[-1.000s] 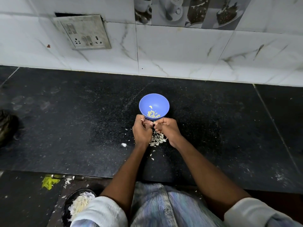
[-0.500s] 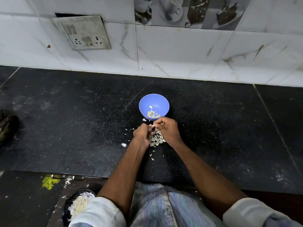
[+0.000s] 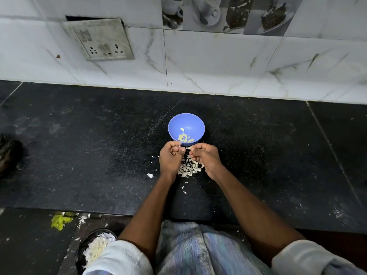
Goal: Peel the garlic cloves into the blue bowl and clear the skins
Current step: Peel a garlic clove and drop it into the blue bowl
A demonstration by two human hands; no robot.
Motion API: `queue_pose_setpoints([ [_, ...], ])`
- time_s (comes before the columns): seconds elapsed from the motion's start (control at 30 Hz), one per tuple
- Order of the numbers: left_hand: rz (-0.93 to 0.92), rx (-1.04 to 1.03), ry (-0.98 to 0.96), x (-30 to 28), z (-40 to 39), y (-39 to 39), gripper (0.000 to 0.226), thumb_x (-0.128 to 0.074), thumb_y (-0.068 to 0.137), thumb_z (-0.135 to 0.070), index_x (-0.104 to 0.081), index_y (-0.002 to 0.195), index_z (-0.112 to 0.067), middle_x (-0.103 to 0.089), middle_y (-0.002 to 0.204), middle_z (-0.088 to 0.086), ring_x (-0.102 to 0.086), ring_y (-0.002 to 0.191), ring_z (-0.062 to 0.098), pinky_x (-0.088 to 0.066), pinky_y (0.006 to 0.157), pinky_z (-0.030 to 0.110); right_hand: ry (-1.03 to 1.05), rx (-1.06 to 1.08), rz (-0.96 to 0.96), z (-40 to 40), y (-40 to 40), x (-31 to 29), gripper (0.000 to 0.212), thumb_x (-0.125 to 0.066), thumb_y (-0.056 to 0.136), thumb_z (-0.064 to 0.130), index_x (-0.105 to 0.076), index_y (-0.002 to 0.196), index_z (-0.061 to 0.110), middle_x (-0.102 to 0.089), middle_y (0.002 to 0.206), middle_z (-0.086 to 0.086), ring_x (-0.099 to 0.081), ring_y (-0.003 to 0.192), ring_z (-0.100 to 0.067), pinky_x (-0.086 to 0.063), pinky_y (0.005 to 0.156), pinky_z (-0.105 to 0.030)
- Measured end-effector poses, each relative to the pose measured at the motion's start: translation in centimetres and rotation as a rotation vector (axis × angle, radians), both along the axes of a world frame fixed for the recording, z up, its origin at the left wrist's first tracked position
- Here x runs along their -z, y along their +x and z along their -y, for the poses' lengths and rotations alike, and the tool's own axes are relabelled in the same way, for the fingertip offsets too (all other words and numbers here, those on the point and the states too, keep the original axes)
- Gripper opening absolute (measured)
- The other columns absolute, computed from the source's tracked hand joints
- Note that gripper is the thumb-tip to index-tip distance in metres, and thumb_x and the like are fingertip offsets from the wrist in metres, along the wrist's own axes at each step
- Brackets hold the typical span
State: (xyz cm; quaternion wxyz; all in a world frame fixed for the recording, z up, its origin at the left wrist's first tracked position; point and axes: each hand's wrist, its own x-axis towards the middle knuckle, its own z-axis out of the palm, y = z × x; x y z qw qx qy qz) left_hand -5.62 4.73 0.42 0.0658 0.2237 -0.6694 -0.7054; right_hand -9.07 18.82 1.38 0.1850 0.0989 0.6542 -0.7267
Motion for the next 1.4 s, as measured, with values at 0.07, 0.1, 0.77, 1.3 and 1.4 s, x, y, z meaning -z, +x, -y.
queue_pose_setpoints([
  [0.07, -0.091, 0.075, -0.192, 0.3, 0.3, 0.4, 0.022, -0.080, 0.088, 0.000, -0.075, 0.104, -0.015, -0.077, 0.086, -0.001, -0.070, 0.075, 0.010, -0.060, 0.074, 0.025, 0.056, 0.002, -0.003, 0.0, 0.0, 0.0, 0.009, -0.067, 0.089, -0.007, -0.072, 0.093, 0.000, -0.072, 0.076, -0.014, -0.063, 0.070, -0.018, -0.050, 0.066, -0.026],
  [0.1, -0.119, 0.103, -0.274, 0.3, 0.3, 0.5, 0.021, -0.084, 0.086, -0.006, -0.078, 0.102, -0.018, -0.078, 0.088, -0.006, -0.072, 0.075, 0.009, -0.060, 0.074, 0.025, 0.081, -0.005, -0.011, 0.0, 0.0, -0.1, 0.010, -0.067, 0.087, -0.007, -0.073, 0.091, -0.001, -0.072, 0.075, -0.013, -0.062, 0.067, -0.016, -0.049, 0.062, -0.024],
  [0.77, 0.397, -0.123, 0.846, -1.1, -0.6, -0.8, 0.020, -0.052, 0.098, 0.011, -0.071, 0.104, 0.008, -0.076, 0.080, 0.011, -0.075, 0.062, 0.011, -0.058, 0.056, 0.017, 0.367, -0.118, -0.410, 0.5, 0.2, 0.2, 0.021, -0.068, 0.089, -0.005, -0.073, 0.084, 0.014, -0.077, 0.083, -0.003, -0.074, 0.081, -0.022, -0.063, 0.075, -0.040],
  [1.3, 0.086, 0.040, -0.504, 0.2, 0.2, 0.4, 0.010, -0.077, 0.087, -0.021, -0.084, 0.095, -0.023, -0.077, 0.075, -0.010, -0.073, 0.072, 0.008, -0.063, 0.076, 0.034, 0.492, -0.072, -0.356, 0.6, 0.0, -0.2, 0.010, -0.073, 0.089, -0.002, -0.075, 0.086, 0.008, -0.075, 0.077, -0.002, -0.069, 0.062, -0.007, -0.057, 0.062, -0.022],
  [1.4, 0.034, 0.107, -0.607, 0.0, 0.1, 0.9, 0.010, -0.076, 0.087, -0.022, -0.084, 0.093, -0.025, -0.078, 0.077, -0.009, -0.073, 0.072, 0.008, -0.062, 0.074, 0.033, 0.548, -0.103, -0.395, 0.6, 0.1, -0.1, 0.010, -0.075, 0.088, 0.001, -0.076, 0.085, 0.011, -0.074, 0.074, 0.003, -0.069, 0.064, -0.005, -0.059, 0.067, -0.025],
])
